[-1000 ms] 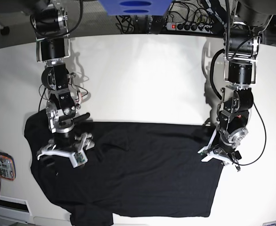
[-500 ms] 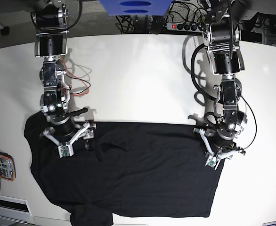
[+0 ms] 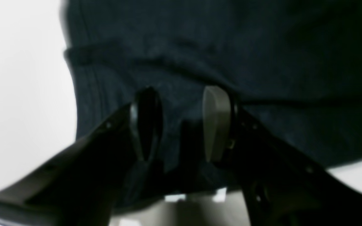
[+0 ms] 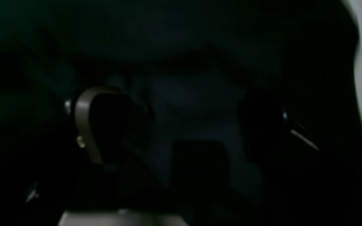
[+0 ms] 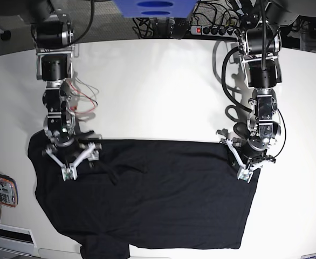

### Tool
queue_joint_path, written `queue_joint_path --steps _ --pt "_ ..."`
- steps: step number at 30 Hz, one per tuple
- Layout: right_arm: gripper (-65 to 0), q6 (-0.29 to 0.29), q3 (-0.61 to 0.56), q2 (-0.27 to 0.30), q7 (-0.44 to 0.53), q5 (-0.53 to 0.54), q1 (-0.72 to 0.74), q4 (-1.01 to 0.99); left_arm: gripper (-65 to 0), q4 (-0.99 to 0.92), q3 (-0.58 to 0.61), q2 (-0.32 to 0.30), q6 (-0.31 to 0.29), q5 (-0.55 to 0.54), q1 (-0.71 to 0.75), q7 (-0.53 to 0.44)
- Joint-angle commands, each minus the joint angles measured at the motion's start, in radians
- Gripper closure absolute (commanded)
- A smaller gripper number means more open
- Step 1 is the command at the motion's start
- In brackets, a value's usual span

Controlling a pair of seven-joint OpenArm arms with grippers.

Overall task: Fold the T-shirt properly
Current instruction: 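Regrasp the folded edge with both grippers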

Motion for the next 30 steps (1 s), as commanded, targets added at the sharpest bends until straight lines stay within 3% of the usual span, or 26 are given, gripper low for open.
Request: queue_joint_path --steps 1,19,30 --pt "-56.5 -0.001 0.004 0.003 0.039 0.003 0.038 0.024 -24.9 0.003 -0.002 -0.006 -0.001 -0.009 0.001 -0.002" --pt "-56.5 -0.001 0.003 0.003 0.081 0.001 -0.227 0.131 -24.9 0.013 -0.003 -0.073 -0.001 -0.238 0.153 -0.027" --pt "-56.5 -0.001 0.007 0.003 0.081 0.001 -0.297 0.193 -24.9 0.11 -0.003 -0.087 -0.001 -0.248 0.23 -0.02"
